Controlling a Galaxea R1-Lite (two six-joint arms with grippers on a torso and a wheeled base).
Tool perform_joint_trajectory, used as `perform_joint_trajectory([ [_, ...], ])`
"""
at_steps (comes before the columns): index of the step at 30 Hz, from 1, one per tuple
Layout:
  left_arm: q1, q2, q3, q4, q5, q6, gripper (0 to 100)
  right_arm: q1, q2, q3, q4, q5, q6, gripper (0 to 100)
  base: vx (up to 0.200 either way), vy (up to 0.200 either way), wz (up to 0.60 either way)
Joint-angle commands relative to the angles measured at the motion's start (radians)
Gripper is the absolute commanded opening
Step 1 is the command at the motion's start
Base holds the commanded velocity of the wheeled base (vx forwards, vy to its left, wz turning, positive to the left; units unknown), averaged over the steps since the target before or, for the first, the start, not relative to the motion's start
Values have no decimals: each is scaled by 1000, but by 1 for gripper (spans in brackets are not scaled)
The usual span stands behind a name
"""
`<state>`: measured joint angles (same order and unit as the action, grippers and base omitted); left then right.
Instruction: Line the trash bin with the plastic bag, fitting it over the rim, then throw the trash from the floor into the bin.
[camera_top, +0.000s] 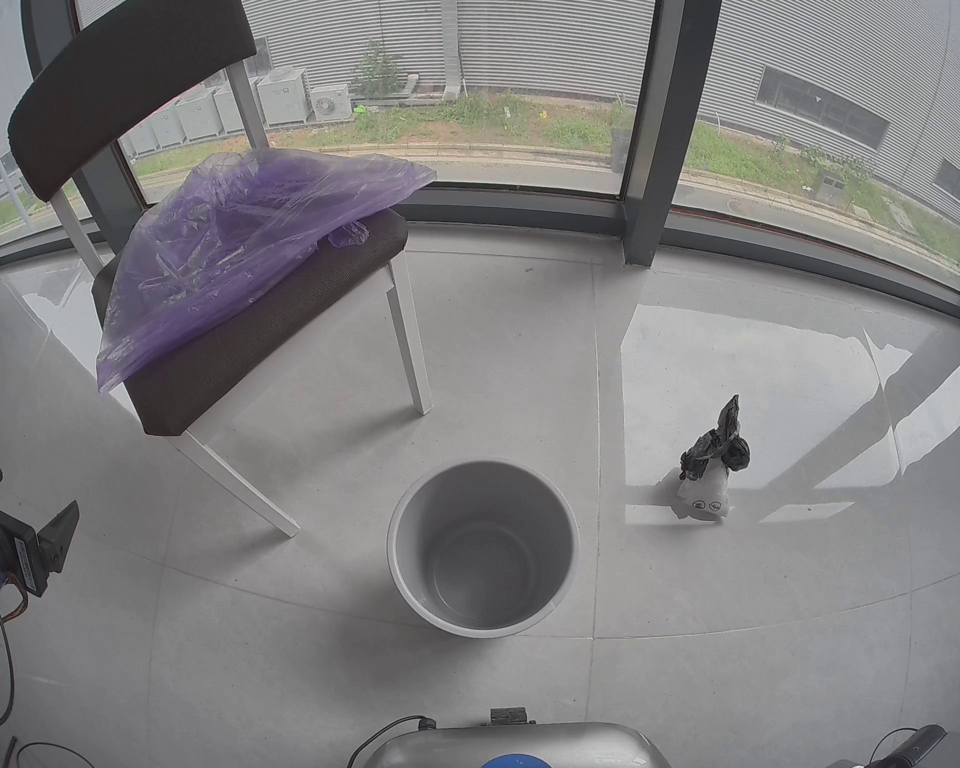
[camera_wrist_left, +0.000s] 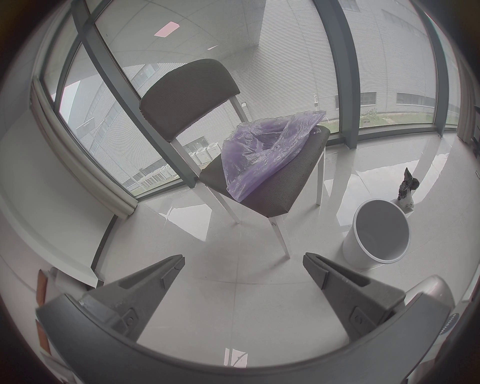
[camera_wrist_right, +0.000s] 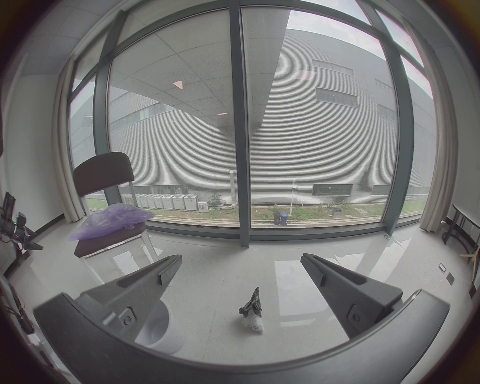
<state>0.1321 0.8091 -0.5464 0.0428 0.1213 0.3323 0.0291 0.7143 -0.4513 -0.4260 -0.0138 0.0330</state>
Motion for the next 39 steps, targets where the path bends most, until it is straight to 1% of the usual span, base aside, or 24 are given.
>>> perform_joint_trajectory([
  [1,1,-1,-6,0,6,2,100,0,1,-20,-2,11,-1,100,0,0,0],
  [4,7,4,-14,0,14,56,100,2,13,-41,-2,18,-1,100,0,0,0],
  [9,96,79,-70,-7,14,139,100,2,17,-40,-4,29,2,100,0,0,0],
  [10,96,79,-70,-7,14,139,100,2,17,-40,-4,29,2,100,0,0,0],
  [11,135,142,-98,-32,5,157,100,2,19,-40,-2,29,7,100,0,0,0],
  [16,146,251,-132,-107,-9,157,100,5,22,-27,-2,29,15,100,0,0,0],
  [19,144,312,-175,-123,-14,154,100,29,24,-29,-2,28,16,100,0,0,0],
  [22,146,369,-218,-124,-57,146,100,51,31,-27,-2,26,18,100,0,0,0],
  [24,156,424,-253,-126,-114,145,100,54,42,-27,-2,26,22,100,0,0,0],
  [25,156,424,-253,-126,-114,145,100,55,44,-27,-2,26,24,100,0,0,0],
  [26,165,459,-276,-127,-126,145,100,55,53,-30,-2,26,54,100,0,0,0],
  [29,169,509,-305,-136,-129,145,100,55,63,-43,-2,28,100,100,0,0,0],
  [30,169,509,-305,-136,-129,145,100,55,63,-43,-2,28,100,100,0,0,0],
  [31,169,539,-314,-162,-129,143,100,55,70,-46,-2,26,116,100,0,0,0],
  [35,170,599,-310,-247,-129,143,100,55,71,-50,-2,26,119,100,0,0,0],
  [39,172,648,-310,-300,-129,143,100,55,71,-50,-2,26,119,100,0,0,0],
])
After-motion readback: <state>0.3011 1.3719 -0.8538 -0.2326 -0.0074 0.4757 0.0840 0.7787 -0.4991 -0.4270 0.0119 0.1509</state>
